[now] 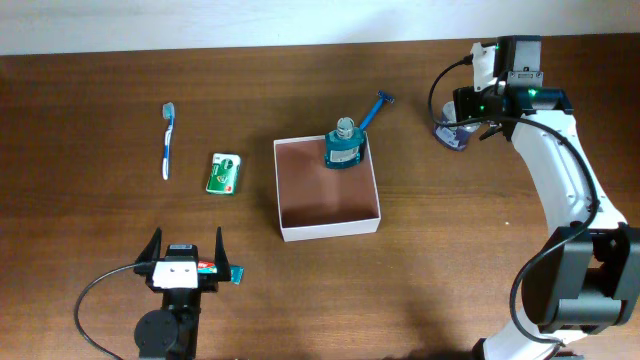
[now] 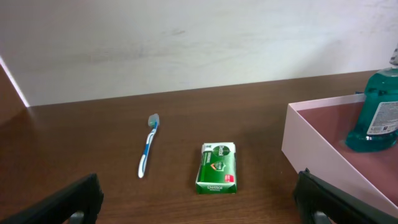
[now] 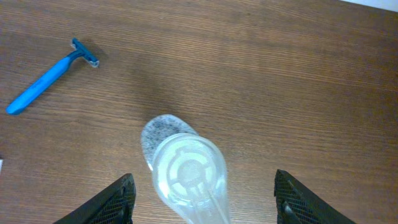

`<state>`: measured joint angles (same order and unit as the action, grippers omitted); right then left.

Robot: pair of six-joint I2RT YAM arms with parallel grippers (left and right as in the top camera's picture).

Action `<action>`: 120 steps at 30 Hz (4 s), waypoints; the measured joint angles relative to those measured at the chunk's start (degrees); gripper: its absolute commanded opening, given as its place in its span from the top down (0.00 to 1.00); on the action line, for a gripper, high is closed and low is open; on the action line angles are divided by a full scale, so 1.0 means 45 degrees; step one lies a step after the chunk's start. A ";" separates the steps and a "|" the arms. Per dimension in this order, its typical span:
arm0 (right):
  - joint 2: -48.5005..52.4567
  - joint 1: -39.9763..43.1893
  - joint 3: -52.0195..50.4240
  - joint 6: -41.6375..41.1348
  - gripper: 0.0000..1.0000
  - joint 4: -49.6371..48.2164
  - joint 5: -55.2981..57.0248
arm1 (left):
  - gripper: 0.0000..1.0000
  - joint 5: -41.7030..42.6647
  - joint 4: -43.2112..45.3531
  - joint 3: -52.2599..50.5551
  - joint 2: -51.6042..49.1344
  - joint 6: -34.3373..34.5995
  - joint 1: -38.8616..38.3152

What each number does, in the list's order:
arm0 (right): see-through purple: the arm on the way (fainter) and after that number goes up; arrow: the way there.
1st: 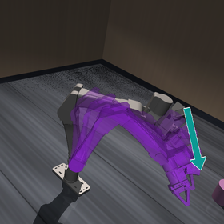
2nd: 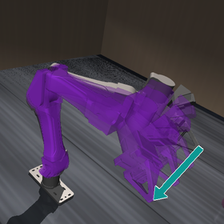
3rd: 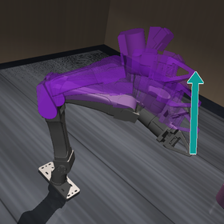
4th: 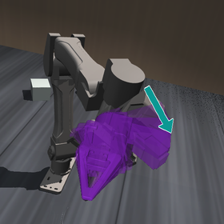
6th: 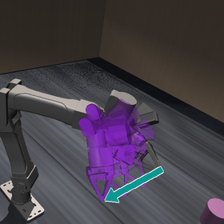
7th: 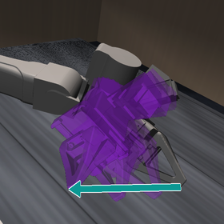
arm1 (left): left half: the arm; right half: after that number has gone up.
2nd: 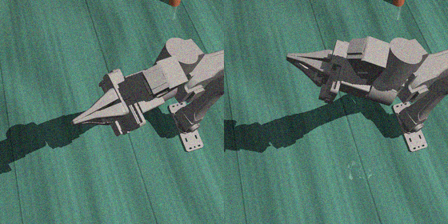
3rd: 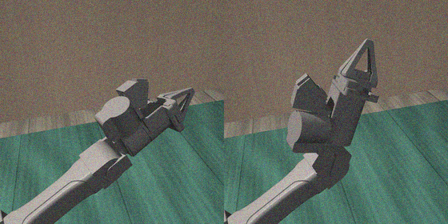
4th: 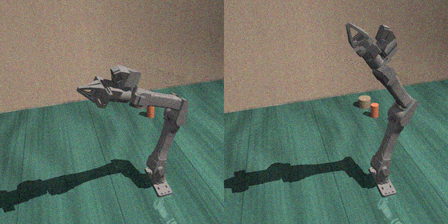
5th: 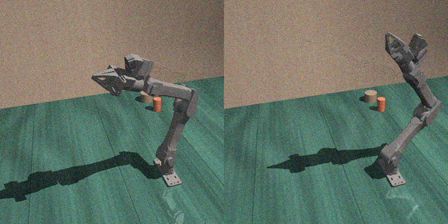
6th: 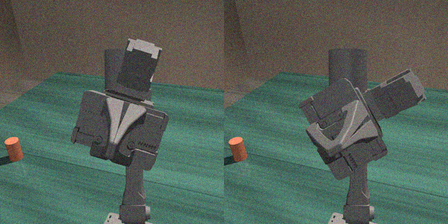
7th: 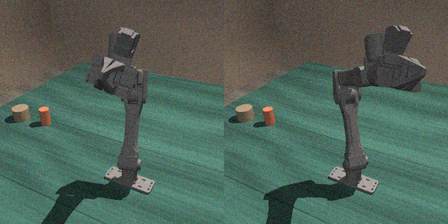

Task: Pack container

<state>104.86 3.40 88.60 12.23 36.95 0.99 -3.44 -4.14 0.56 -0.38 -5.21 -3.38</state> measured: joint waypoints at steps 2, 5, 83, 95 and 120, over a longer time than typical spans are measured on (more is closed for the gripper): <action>0.0000 0.0000 0.0000 0.0000 0.40 0.0024 -0.0126 | 0.01 0.0000 0.0005 0.0000 0.0005 0.0000 0.0000; 0.0000 0.0000 0.0000 -0.0010 0.42 0.0024 -0.0233 | 0.01 0.0000 0.0000 0.0000 0.0005 0.0005 0.0000; -0.2200 -0.1073 0.0267 0.0000 0.84 0.1467 -0.0665 | 0.01 0.0000 0.0005 0.0000 0.0005 0.0005 0.0000; -0.3993 -0.2856 0.0267 -0.0010 0.84 0.2346 -0.0670 | 0.00 0.0000 0.0000 0.0000 0.0005 0.0005 0.0000; -0.4954 -0.7091 0.0287 -0.0321 0.81 0.3167 -0.0670 | 0.01 0.0000 0.0000 0.0000 0.0000 0.0000 0.0000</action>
<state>82.56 -28.51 89.89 10.79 51.20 -2.02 -3.44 -4.14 0.56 -0.38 -5.21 -3.38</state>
